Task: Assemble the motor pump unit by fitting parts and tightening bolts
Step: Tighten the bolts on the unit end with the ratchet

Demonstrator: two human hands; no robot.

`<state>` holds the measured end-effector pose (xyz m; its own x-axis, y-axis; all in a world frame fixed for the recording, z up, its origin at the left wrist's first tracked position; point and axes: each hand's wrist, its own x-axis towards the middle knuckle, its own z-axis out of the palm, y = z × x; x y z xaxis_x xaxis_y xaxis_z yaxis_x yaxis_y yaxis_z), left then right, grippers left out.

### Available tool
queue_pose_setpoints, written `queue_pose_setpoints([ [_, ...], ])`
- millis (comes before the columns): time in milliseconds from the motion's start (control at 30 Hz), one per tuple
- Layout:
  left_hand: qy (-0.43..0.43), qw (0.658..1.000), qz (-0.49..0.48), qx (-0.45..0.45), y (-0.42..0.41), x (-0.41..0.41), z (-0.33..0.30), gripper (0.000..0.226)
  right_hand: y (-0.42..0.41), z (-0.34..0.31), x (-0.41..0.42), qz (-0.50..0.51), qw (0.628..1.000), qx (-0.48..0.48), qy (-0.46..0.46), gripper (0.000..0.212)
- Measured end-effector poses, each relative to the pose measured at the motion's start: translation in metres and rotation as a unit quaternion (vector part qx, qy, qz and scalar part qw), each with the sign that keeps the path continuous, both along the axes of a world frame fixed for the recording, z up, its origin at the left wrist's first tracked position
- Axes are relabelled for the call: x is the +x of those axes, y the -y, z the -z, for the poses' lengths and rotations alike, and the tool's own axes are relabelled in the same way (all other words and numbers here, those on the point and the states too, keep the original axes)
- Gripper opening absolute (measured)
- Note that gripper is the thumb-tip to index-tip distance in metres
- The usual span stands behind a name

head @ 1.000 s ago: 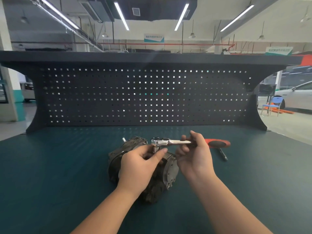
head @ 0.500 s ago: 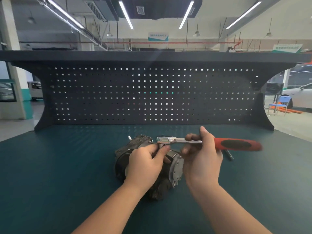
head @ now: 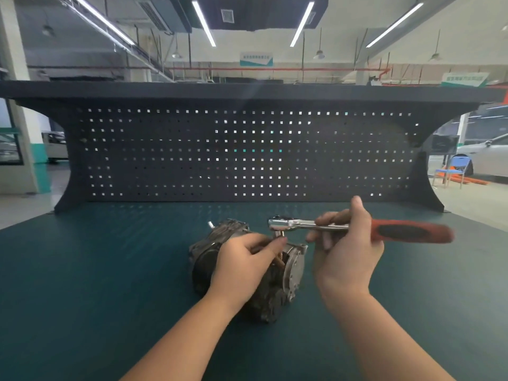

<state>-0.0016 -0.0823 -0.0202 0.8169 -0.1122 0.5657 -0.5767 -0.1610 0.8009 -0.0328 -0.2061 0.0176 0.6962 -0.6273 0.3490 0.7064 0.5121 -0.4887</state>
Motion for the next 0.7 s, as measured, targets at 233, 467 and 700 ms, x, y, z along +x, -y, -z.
queue_pose_setpoints([
  [233, -0.013, 0.999, 0.026, -0.024, -0.009, 0.004, -0.003, 0.018, 0.016, 0.008, 0.018, -0.154, 0.946, 0.253, -0.130, 0.024],
  [467, -0.036, 0.998, 0.040, 0.018, -0.014, 0.006, -0.003, 0.007, 0.016, 0.018, 0.027, -0.168, 0.936, 0.278, -0.135, 0.025],
  [700, -0.058, 0.997, 0.045, 0.017, -0.016, 0.008, -0.004, 0.003, 0.014, 0.018, 0.029, -0.166, 0.940, 0.266, -0.134, 0.024],
])
